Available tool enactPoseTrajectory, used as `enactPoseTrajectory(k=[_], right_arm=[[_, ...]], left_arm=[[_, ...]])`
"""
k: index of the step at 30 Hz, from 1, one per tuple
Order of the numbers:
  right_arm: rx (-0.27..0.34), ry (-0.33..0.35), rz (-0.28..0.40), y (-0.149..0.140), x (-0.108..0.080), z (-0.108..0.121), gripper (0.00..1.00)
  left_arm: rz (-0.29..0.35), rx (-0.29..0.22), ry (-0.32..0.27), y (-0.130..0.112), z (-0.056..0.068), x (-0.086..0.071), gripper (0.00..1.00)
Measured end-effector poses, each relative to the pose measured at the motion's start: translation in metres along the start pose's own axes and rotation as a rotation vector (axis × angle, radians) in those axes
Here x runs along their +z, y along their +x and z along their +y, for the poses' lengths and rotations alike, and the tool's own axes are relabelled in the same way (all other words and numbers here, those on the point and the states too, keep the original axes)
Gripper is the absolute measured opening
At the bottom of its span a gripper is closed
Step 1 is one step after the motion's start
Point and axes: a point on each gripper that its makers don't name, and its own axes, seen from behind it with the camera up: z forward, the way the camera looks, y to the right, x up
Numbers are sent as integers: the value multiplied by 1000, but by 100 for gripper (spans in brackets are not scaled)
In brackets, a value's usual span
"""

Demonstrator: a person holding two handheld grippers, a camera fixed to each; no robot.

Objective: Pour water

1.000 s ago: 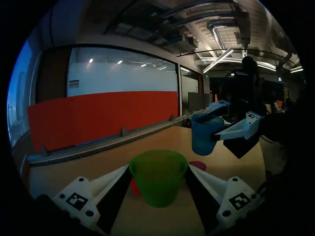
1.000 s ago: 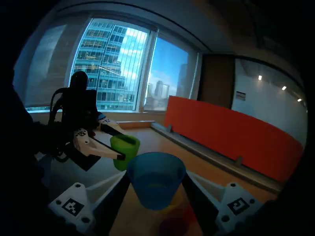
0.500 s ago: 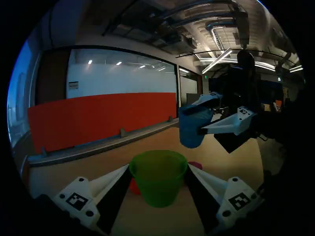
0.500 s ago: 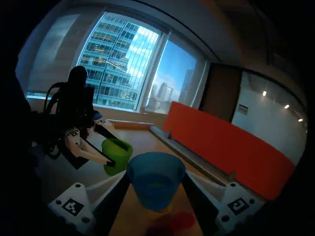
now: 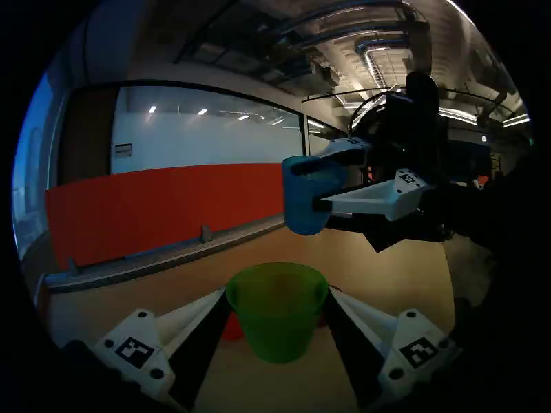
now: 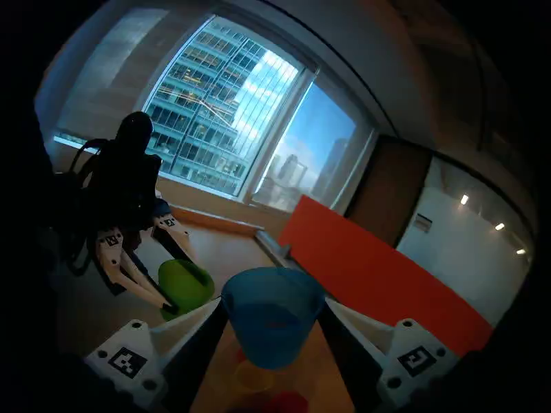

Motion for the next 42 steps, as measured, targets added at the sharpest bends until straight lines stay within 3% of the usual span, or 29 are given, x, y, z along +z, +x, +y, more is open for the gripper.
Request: enactPoseTrajectory(k=[13, 42], right_arm=[[-171, -17, 12, 17, 14, 11, 91], [-476, -57, 36, 53, 38, 35, 91]], left_arm=[[12, 8, -18, 5, 7, 0, 88], [21, 22, -50, 11, 22, 2, 88]])
